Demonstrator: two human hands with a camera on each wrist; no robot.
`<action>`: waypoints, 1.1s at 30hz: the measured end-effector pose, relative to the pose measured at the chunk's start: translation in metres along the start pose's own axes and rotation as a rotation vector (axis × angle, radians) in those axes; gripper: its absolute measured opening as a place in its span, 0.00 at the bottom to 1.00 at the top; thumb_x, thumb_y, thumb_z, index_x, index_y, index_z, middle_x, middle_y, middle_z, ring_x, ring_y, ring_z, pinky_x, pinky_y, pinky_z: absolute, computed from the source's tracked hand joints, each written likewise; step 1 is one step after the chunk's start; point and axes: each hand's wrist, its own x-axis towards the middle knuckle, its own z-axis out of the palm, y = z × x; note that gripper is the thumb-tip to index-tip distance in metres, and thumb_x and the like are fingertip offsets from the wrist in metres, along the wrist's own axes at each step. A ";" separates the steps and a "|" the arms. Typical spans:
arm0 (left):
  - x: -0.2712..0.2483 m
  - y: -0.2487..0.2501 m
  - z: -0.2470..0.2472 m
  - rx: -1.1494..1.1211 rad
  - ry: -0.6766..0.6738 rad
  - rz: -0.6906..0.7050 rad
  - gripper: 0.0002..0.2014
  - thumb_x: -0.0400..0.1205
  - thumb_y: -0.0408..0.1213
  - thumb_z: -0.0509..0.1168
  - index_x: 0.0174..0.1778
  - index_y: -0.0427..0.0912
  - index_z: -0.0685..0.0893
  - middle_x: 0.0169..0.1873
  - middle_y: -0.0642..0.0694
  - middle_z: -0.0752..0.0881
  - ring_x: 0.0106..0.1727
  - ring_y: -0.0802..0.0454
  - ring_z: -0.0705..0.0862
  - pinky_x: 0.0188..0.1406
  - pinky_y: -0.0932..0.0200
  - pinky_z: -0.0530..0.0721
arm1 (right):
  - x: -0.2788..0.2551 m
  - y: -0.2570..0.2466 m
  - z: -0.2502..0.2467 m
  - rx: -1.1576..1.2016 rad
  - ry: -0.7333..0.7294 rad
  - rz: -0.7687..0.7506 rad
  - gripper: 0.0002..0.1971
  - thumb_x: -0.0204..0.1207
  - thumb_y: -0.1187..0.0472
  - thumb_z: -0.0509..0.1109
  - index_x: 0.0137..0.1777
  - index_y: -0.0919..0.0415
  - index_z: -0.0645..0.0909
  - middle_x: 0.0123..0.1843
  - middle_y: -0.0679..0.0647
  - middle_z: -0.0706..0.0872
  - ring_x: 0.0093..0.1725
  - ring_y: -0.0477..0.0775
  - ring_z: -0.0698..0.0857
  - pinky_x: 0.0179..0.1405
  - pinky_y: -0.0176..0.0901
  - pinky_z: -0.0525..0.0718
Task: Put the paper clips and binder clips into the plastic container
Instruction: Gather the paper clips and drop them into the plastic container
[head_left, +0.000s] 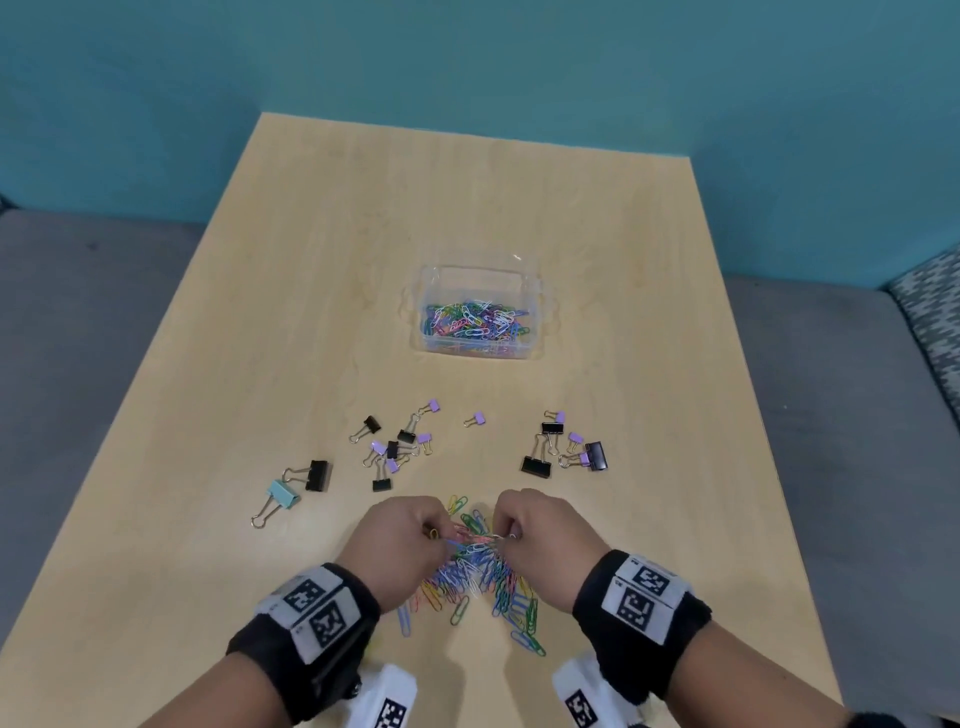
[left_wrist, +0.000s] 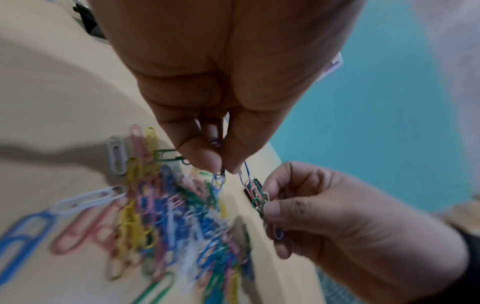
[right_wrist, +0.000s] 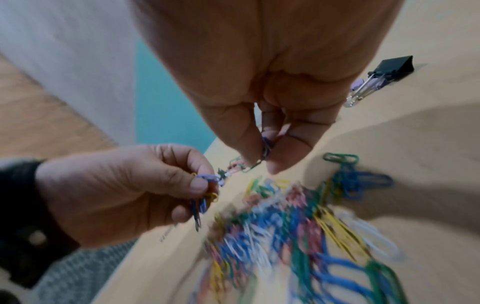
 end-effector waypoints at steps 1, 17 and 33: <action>-0.001 0.005 -0.006 -0.108 -0.035 -0.018 0.08 0.70 0.28 0.71 0.29 0.46 0.86 0.22 0.48 0.84 0.23 0.54 0.79 0.26 0.60 0.78 | 0.000 -0.001 -0.007 0.081 -0.010 0.009 0.06 0.72 0.67 0.65 0.40 0.54 0.77 0.40 0.50 0.80 0.39 0.53 0.81 0.39 0.47 0.81; 0.152 0.130 -0.107 -0.353 0.306 0.132 0.09 0.71 0.23 0.72 0.30 0.41 0.85 0.26 0.41 0.84 0.25 0.47 0.83 0.45 0.38 0.87 | 0.165 -0.031 -0.170 0.414 0.292 0.051 0.11 0.70 0.74 0.72 0.34 0.58 0.79 0.33 0.56 0.81 0.27 0.57 0.85 0.42 0.59 0.90; -0.052 -0.084 -0.010 0.633 0.036 0.274 0.52 0.59 0.49 0.81 0.78 0.49 0.64 0.75 0.44 0.71 0.74 0.46 0.68 0.68 0.55 0.73 | -0.064 0.065 0.014 -0.268 -0.025 -0.032 0.51 0.71 0.43 0.70 0.83 0.45 0.36 0.85 0.50 0.44 0.84 0.53 0.40 0.81 0.48 0.55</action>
